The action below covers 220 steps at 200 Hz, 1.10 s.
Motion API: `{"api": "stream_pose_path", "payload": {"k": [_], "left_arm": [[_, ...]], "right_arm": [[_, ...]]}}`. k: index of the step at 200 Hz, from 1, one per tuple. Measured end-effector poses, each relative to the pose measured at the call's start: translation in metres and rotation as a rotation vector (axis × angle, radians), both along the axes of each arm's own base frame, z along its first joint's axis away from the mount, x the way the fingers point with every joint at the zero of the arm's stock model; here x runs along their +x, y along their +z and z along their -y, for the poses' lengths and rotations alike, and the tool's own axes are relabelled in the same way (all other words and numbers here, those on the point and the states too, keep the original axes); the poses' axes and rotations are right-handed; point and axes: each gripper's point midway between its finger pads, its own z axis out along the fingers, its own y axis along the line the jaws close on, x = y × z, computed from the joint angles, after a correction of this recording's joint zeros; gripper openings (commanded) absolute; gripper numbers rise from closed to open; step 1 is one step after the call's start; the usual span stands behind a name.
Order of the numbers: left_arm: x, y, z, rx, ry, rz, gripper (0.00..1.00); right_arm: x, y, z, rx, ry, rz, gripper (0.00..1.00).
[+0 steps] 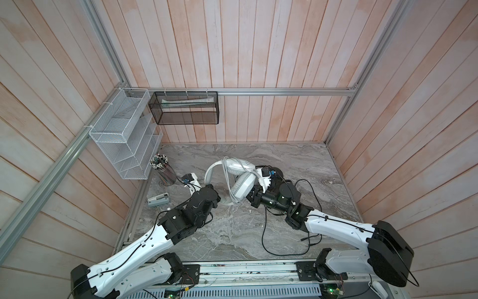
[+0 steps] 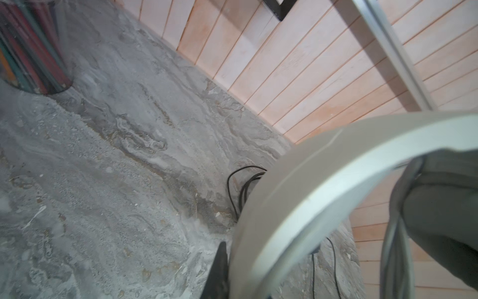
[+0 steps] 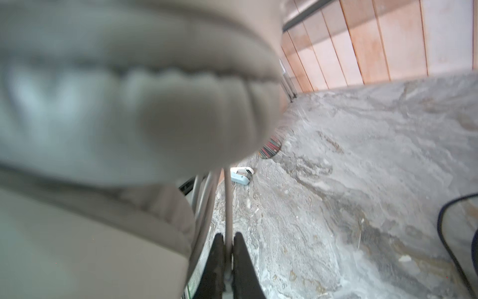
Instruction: Wrap the headphones
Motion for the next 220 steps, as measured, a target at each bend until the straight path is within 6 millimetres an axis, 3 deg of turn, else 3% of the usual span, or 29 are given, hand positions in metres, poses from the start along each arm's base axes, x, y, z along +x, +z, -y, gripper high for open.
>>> {"api": "stream_pose_path", "payload": {"k": [35,72,110,142,220], "left_arm": [[0.001,-0.064,-0.017,0.026,0.070,-0.146,0.00],[0.007,-0.108,-0.024,0.017,0.106,-0.257,0.00],[0.020,-0.135,-0.026,0.016,0.135,-0.320,0.00],[0.025,-0.161,-0.033,0.011,0.169,-0.380,0.00],[0.028,-0.203,-0.044,0.021,0.203,-0.471,0.00]], "right_arm": [[0.010,-0.055,-0.008,-0.044,-0.021,-0.149,0.01],[0.022,-0.095,-0.016,-0.048,-0.053,-0.256,0.02],[0.030,-0.131,-0.029,-0.034,-0.061,-0.346,0.03],[0.036,-0.149,-0.037,-0.027,-0.078,-0.377,0.04],[0.045,-0.189,-0.047,-0.026,-0.132,-0.471,0.12]]}}
